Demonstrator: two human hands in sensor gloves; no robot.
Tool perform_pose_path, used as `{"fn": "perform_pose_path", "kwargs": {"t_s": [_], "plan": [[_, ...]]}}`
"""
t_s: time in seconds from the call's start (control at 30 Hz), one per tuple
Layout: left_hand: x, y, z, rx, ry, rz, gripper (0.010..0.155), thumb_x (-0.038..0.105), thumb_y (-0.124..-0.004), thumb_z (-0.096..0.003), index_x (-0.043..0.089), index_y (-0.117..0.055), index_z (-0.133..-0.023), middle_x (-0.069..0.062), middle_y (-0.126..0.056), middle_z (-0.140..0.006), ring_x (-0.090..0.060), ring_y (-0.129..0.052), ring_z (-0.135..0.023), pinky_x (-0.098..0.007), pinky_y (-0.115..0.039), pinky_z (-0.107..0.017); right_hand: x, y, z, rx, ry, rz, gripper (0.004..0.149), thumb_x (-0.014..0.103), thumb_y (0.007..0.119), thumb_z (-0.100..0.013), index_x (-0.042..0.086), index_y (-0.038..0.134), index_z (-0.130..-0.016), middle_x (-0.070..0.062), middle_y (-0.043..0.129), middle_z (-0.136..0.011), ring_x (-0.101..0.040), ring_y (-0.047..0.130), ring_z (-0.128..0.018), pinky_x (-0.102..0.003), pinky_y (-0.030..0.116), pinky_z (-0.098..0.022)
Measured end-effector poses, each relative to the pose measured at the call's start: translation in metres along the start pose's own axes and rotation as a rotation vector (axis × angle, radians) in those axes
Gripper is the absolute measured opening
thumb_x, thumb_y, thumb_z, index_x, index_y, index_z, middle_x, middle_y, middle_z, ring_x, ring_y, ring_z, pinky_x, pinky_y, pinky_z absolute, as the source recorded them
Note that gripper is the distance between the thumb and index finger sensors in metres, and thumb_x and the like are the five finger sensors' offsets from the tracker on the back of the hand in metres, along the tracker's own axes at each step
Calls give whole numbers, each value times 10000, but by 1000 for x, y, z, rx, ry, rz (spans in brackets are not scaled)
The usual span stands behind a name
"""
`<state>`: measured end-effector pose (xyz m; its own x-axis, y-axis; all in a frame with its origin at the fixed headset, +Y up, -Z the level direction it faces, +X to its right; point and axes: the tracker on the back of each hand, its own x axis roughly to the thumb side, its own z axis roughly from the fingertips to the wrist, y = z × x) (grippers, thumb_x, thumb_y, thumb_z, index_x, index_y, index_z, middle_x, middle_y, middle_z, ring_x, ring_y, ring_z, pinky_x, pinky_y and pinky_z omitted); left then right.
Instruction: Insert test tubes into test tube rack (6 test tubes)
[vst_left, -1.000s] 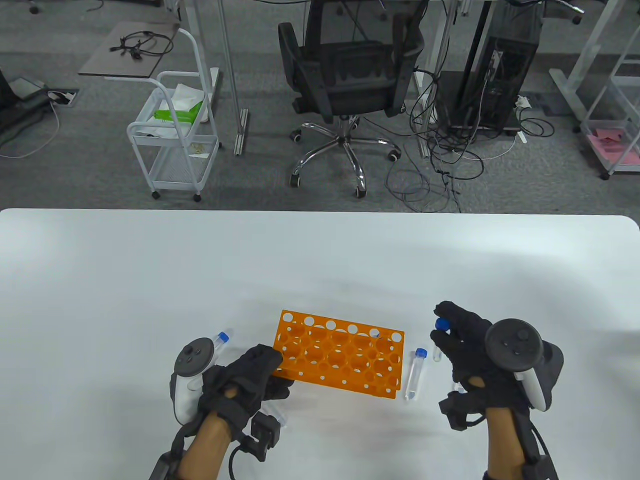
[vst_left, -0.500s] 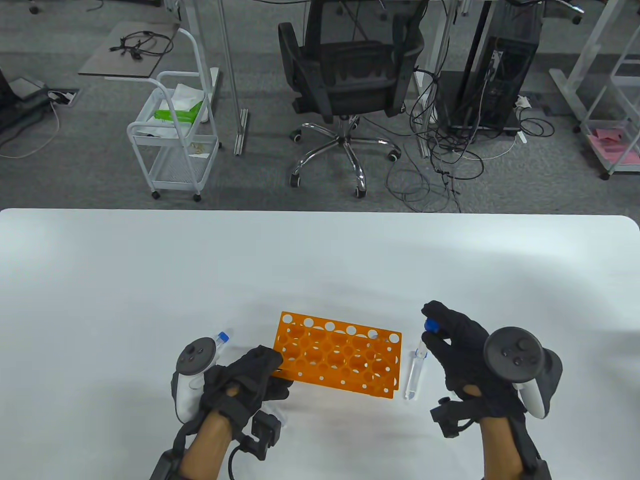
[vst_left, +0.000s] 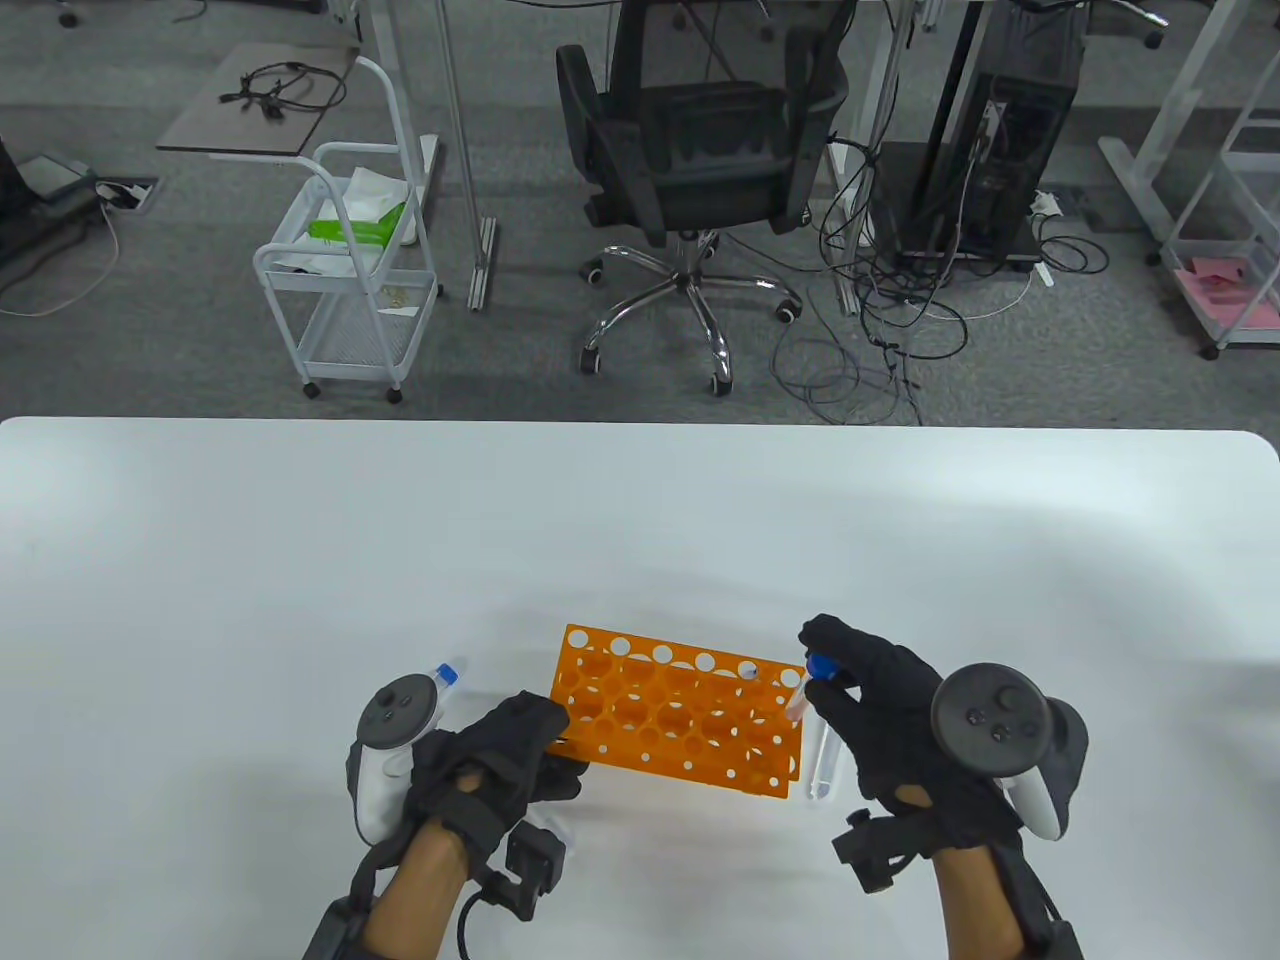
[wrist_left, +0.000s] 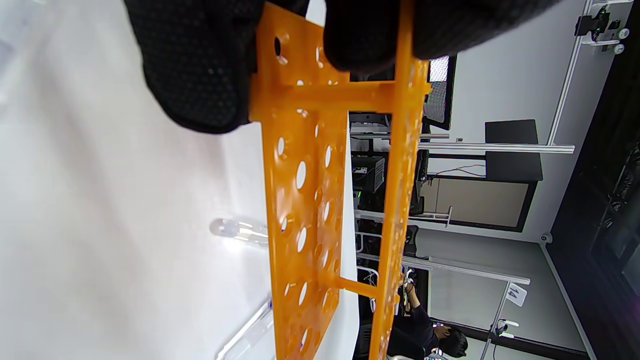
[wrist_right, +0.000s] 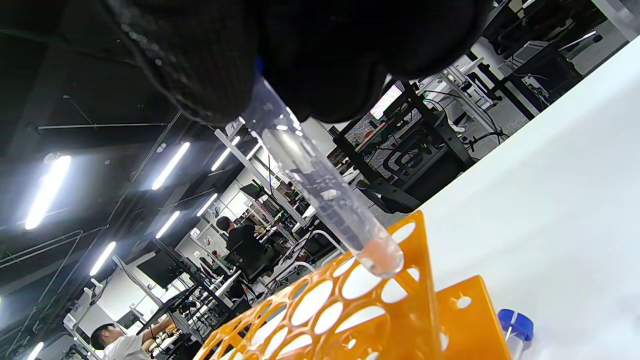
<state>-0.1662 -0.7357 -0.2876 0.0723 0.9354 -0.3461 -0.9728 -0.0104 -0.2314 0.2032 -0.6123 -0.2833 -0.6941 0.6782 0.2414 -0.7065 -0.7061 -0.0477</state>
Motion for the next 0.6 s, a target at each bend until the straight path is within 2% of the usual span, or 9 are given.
{"fn": "perform_pose_path", "kwargs": {"t_s": [0.6], "plan": [[0,2,-1,2,-7,15,423,457,-665,-480,161,-728,-775,-249,-500,-1028,-394,-871,-790,-381,-900,-474,-4,23,-6,90,22,98,564,372,882,-441,355,683,-968,42,807,-986,-239,881,-823,-468,766,-587]]}}
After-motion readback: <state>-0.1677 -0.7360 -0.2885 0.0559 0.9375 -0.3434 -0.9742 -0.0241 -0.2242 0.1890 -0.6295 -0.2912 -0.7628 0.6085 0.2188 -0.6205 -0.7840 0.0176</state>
